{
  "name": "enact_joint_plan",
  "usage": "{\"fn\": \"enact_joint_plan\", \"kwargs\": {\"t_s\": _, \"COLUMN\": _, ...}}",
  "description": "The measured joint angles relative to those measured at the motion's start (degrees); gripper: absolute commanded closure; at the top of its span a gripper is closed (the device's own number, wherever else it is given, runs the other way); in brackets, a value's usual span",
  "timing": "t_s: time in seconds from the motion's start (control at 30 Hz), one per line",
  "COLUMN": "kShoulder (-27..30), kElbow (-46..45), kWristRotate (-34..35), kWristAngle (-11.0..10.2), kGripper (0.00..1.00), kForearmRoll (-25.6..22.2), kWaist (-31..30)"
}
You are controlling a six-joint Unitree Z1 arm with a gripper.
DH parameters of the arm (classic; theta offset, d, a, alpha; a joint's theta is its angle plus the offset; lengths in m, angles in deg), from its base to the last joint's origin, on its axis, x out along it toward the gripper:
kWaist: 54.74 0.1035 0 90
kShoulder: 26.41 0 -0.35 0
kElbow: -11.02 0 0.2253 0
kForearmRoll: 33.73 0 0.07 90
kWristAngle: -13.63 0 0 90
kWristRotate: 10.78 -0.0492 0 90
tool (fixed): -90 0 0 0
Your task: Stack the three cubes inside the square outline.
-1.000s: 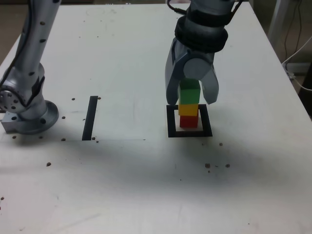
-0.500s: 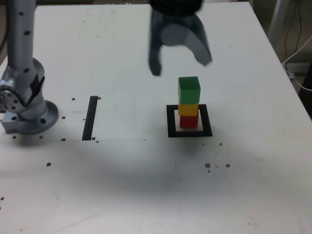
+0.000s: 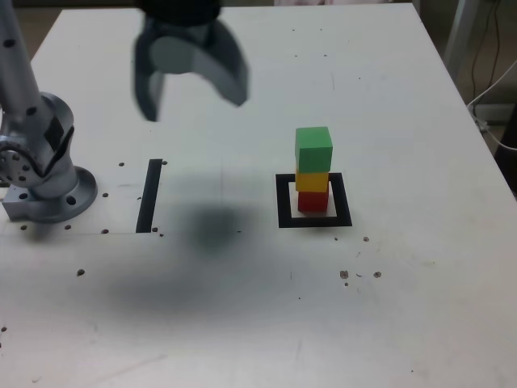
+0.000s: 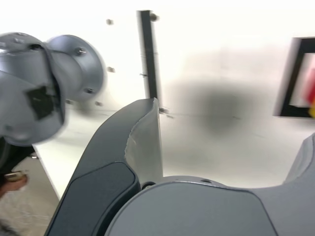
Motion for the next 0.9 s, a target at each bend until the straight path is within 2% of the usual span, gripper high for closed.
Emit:
{"fn": "enact_joint_plan", "kwargs": {"t_s": 0.13, "kShoulder": 2.39, "kElbow": -7.12, "kWristRotate": -0.05, "kWristAngle": -0.64, "kGripper": 0.01, "kForearmRoll": 1.98, "kWaist": 0.0}}
{"fn": "enact_joint_plan", "kwargs": {"t_s": 0.3, "kShoulder": 4.0, "kElbow": -13.89, "kWristRotate": -0.12, "kWristAngle": -0.96, "kGripper": 0.0, "kForearmRoll": 7.46, "kWaist": 0.0}}
{"fn": "enact_joint_plan", "kwargs": {"t_s": 0.4, "kShoulder": 4.73, "kElbow": -18.34, "kWristRotate": -0.42, "kWristAngle": -0.95, "kGripper": 0.0, "kForearmRoll": 12.52, "kWaist": 0.02}}
{"fn": "enact_joint_plan", "kwargs": {"t_s": 0.53, "kShoulder": 5.06, "kElbow": -21.06, "kWristRotate": -1.02, "kWristAngle": 0.09, "kGripper": 0.0, "kForearmRoll": 17.15, "kWaist": 0.04}}
{"fn": "enact_joint_plan", "kwargs": {"t_s": 0.73, "kShoulder": 5.31, "kElbow": -30.09, "kWristRotate": -1.51, "kWristAngle": 2.17, "kGripper": 0.0, "kForearmRoll": 27.56, "kWaist": 1.07}}
{"fn": "enact_joint_plan", "kwargs": {"t_s": 0.9, "kShoulder": 5.28, "kElbow": -33.42, "kWristRotate": -1.57, "kWristAngle": 3.21, "kGripper": 0.01, "kForearmRoll": 30.26, "kWaist": 1.9}}
